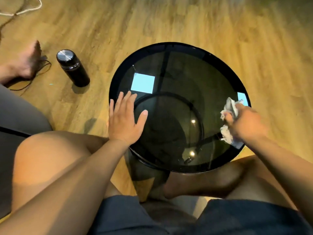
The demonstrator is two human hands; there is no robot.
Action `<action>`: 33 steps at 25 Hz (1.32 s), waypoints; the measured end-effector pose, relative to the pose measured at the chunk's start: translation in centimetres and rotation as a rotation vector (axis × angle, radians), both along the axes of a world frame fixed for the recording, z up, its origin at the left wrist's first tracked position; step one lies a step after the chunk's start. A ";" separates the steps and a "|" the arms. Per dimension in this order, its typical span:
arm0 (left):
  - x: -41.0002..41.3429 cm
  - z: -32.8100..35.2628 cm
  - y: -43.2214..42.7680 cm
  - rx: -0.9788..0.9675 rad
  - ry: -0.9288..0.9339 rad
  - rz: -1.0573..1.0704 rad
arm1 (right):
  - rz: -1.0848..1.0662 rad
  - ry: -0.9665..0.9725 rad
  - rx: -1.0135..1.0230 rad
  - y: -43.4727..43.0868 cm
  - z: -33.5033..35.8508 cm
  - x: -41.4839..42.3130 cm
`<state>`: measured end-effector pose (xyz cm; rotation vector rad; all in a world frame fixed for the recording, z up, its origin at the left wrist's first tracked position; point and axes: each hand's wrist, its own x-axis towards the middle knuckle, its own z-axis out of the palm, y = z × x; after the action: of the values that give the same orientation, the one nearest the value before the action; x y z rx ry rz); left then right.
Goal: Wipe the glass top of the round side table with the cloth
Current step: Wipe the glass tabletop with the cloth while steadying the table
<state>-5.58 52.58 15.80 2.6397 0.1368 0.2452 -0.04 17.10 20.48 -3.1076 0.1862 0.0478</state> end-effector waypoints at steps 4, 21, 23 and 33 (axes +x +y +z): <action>0.3 0.0 0.0 -0.040 0.010 0.063 | -0.289 -0.029 0.086 0.2 0.3 1.9; 0.2 0.3 -0.2 -0.051 -0.018 0.075 | 0.292 0.322 -0.003 0.0 1.9 -6.8; 0.3 0.2 -0.1 -0.066 -0.024 0.082 | 0.065 0.215 -0.040 -3.0 2.4 -3.3; 0.3 0.0 0.0 -0.124 -0.043 0.094 | 0.433 0.016 0.293 21.7 -0.4 -8.3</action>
<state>-5.25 52.56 15.81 2.5067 0.2542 0.3141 -8.32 38.83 20.13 -2.7933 -0.4526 0.0978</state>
